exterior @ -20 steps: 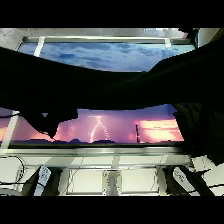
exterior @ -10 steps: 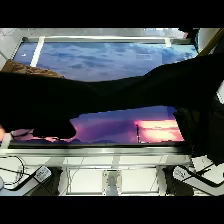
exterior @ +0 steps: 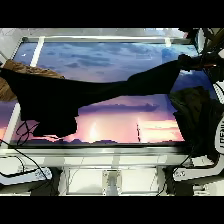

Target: Fold the clothes and pants, and hang the long-sleeved shirts on hangers.

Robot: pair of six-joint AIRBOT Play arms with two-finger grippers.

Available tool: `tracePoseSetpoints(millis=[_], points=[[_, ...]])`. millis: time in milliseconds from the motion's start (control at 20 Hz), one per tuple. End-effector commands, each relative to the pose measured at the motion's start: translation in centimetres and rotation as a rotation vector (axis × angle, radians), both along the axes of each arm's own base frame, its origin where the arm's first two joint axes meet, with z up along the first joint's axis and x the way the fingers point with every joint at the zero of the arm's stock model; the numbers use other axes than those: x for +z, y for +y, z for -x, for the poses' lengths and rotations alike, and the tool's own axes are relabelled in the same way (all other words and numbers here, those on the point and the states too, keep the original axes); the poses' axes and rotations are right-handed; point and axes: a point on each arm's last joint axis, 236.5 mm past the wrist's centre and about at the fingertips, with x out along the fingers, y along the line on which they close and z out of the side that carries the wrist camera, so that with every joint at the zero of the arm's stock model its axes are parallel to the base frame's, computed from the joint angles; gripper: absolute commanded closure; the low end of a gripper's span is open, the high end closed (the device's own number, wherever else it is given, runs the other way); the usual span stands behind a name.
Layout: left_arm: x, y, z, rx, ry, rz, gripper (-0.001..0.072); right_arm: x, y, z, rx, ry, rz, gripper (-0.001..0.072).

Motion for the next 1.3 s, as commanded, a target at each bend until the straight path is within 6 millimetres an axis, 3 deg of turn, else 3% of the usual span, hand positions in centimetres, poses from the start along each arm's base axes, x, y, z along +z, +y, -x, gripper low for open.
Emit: tracePoseSetpoints(millis=[0,100,150,200,250,400,500,600,750,850,1000,1100,1250], points=[[0.4,2.4,-3.0,0.074,-0.118,-0.043,0.0692,-0.7,0.5,-5.0,-0.110,-0.108,-0.136,0.0708],[-2.0,2.7,-3.5,0.090,-0.084,-0.008,0.0689,-2.5,2.2,-5.7,-0.101,-0.074,-0.217,0.0694],[-3.0,2.7,-3.7,0.101,-0.067,0.020,0.0652,-3.4,3.2,-5.7,-0.086,-0.045,-0.250,0.0495],[-4.0,2.3,-3.7,0.096,-0.044,0.051,0.0302,-3.9,4.3,-5.3,-0.065,-0.015,-0.276,0.0245],[-4.5,1.8,-3.4,0.090,-0.022,0.074,-0.0007,-4.2,5.3,-4.6,-0.033,0.017,-0.286,0.0218],[-4.7,1.7,-0.5,0.029,0.092,0.015,0.0013,-4.7,9.3,0.1,0.161,0.166,-0.283,0.0219],[-3.6,2.7,3.0,0.047,0.170,-0.027,0.0013,-5.5,13.9,4.8,0.350,0.310,-0.275,0.0221],[-3.0,3.7,7.2,0.053,0.291,-0.095,0.0013,-7.0,20.3,7.3,0.489,0.351,-0.253,0.0221],[-4.7,4.7,14.0,0.093,0.532,-0.088,0.0013,-9.4,30.2,8.2,0.594,0.238,-0.206,0.0222],[-7.1,4.9,15.5,0.106,0.592,-0.043,0.0014,-11.6,36.0,10.7,0.673,0.269,-0.221,0.0261],[-11.7,4.3,16.5,0.092,0.650,-0.006,0.0016,-15.8,42.5,14.4,0.698,0.443,-0.431,0.0259],[-13.3,4.5,16.3,0.090,0.643,-0.011,0.0016,-16.9,45.5,14.7,0.682,0.498,-0.589,0.0259],[-13.1,4.9,15.7,0.095,0.614,-0.032,0.0016,-18.4,49.0,15.0,0.709,0.564,-0.662,0.0261]])
